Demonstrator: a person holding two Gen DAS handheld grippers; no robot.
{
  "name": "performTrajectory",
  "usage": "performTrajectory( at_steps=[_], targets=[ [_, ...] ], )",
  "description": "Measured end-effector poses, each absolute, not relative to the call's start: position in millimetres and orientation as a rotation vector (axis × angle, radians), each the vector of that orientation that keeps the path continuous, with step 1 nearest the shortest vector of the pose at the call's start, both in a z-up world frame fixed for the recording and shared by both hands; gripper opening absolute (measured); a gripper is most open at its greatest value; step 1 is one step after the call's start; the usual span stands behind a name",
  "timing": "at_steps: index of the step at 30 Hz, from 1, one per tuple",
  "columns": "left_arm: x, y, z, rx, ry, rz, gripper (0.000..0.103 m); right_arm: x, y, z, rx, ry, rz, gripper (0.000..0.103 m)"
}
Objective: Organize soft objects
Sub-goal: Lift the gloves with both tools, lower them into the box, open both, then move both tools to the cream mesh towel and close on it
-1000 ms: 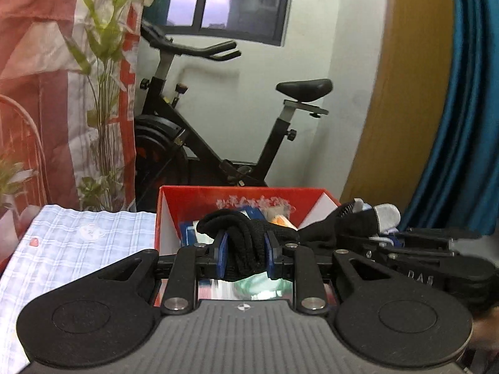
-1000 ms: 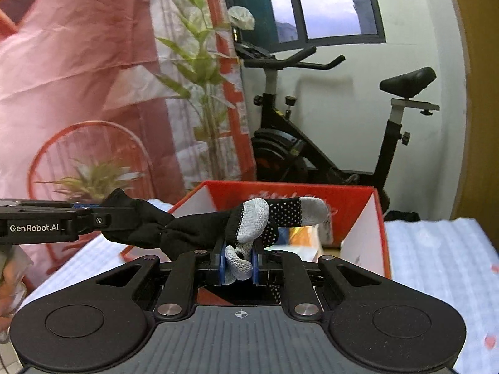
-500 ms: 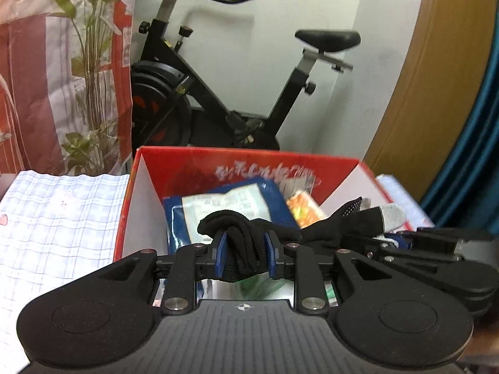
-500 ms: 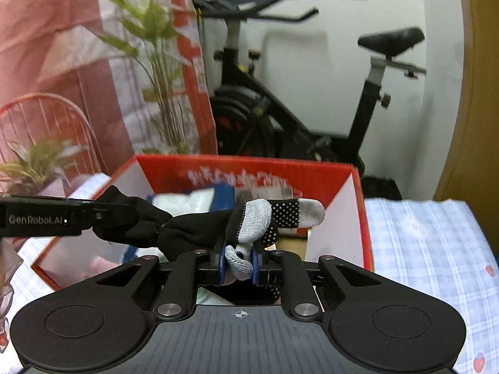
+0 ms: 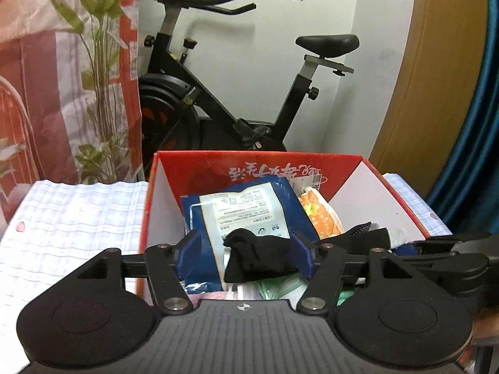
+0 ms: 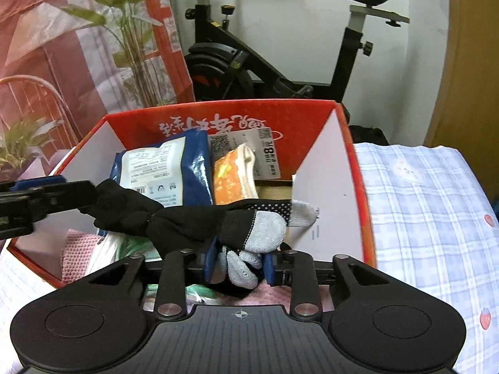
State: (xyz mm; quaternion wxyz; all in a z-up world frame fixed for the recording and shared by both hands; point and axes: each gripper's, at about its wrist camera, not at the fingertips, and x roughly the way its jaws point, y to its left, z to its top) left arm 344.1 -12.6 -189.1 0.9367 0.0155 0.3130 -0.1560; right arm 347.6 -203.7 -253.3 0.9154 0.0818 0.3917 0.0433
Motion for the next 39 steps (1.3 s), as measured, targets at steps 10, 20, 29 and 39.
performTrajectory(
  at_steps=[10,20,29,39],
  targets=[
    [290,12,-171,0.065,0.552,-0.278,0.097,294,-223,-213,0.132,0.613,0.129,0.069],
    [256,34,-207,0.05,0.648,-0.282,0.103,219,-256,-220,0.174,0.448,0.174,0.103],
    [250,31,-250,0.076,0.706,-0.279,0.103,195,-252,-273,0.18,0.51,0.156,0.102],
    [259,30,-285,0.002,0.767,-0.273,0.091,214,-237,-329,0.265,0.61,0.091,0.091]
  ],
)
